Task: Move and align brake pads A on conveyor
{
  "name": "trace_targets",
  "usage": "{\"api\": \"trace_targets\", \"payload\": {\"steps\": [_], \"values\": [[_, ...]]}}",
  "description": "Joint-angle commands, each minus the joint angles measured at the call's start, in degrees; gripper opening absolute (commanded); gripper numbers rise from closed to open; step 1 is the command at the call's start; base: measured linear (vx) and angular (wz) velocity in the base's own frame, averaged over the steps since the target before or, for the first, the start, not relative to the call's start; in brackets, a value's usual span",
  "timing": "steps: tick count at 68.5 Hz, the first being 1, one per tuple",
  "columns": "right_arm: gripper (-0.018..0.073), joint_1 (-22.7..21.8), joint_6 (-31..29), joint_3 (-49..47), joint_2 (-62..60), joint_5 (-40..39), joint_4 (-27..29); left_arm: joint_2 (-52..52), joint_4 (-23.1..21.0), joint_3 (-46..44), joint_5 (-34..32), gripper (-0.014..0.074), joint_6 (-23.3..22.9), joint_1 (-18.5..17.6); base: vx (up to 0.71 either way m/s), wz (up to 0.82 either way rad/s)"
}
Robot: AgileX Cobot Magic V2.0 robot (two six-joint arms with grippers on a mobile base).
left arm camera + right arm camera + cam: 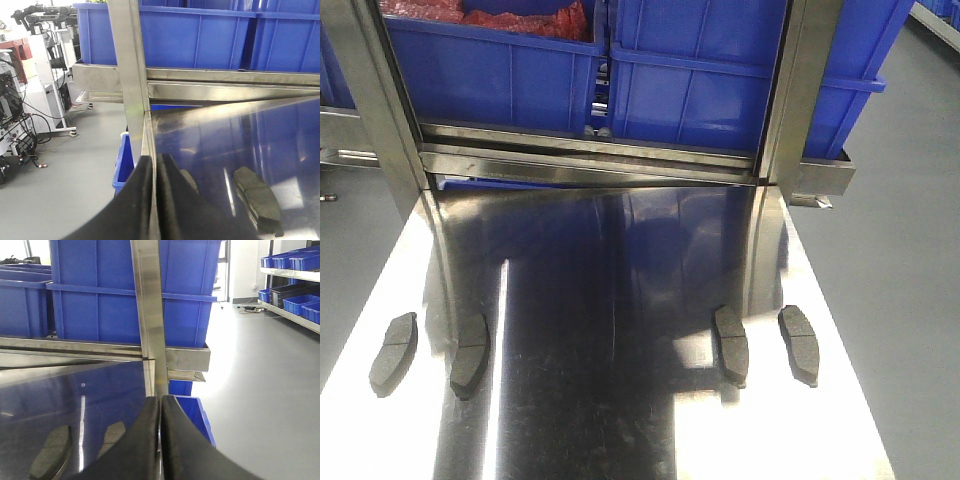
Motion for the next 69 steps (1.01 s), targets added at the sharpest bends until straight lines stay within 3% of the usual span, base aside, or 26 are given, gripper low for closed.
{"api": "trace_targets", "payload": {"steps": [1,69], "values": [[-0.0008,-0.3,-0.1,1.2,0.6,-4.2,-0.2,-0.7,-0.1,-0.5,-4.1,-0.0006,-0.4,-0.2,0.00,0.00],[-0.0008,-0.3,-0.1,1.2,0.6,-4.2,-0.2,-0.7,-0.1,-0.5,-4.1,-0.0006,-0.4,-0.2,0.00,0.00]]}}
